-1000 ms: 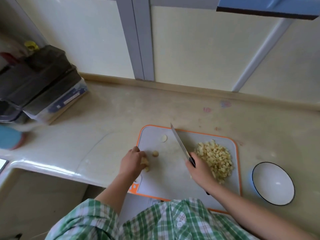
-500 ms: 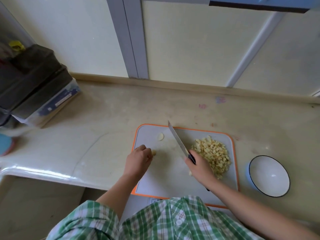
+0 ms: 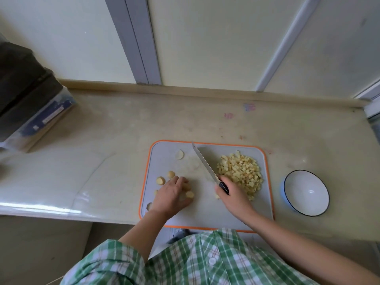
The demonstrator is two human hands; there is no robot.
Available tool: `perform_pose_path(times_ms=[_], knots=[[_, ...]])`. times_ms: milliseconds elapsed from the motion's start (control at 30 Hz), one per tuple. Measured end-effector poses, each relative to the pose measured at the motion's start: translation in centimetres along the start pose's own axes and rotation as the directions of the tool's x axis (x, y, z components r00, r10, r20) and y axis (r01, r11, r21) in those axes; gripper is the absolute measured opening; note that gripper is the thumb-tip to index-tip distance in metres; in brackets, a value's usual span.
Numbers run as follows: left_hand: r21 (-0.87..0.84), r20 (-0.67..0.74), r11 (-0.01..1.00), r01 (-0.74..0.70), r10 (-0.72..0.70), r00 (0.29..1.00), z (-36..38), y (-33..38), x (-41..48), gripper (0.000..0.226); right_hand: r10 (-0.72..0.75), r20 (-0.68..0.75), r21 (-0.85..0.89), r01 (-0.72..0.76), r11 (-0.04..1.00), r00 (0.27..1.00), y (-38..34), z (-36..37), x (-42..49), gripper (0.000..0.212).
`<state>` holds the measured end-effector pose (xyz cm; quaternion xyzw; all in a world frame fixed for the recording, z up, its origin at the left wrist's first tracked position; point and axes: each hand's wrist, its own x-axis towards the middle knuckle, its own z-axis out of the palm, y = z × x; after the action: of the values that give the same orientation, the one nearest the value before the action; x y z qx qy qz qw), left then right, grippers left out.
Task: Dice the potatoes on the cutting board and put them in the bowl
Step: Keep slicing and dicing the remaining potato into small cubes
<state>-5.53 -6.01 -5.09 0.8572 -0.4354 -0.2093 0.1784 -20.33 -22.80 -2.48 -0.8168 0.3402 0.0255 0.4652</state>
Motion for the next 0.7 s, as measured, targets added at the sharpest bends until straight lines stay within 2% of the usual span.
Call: perform_pose_path(times_ms=[233, 400, 567, 700], knots=[[0.029, 0.025, 1.000, -0.001, 0.000, 1.000, 0.0, 0.6, 0.1, 0.049, -0.019, 0.002, -0.011, 0.019, 1.000, 1.000, 0.1, 0.0, -0.5, 0.021], [0.081, -0.006, 0.995, 0.056, -0.056, 0.998, -0.5, 0.8, 0.2, 0.032, -0.022, 0.013, 0.025, 0.022, 0.999, 1.000, 0.4, -0.1, -0.7, 0.018], [0.130, -0.059, 0.991, 0.044, -0.037, 0.998, -0.7, 1.1, 0.7, 0.016, -0.020, 0.023, 0.043, 0.019, 0.999, 1.000, 0.5, -0.3, -0.9, 0.017], [0.178, -0.060, 0.983, 0.041, -0.030, 0.998, -1.0, 1.5, 1.0, 0.019, -0.026, 0.028, 0.034, 0.025, 0.999, 0.999, 0.2, -0.4, -0.8, 0.012]])
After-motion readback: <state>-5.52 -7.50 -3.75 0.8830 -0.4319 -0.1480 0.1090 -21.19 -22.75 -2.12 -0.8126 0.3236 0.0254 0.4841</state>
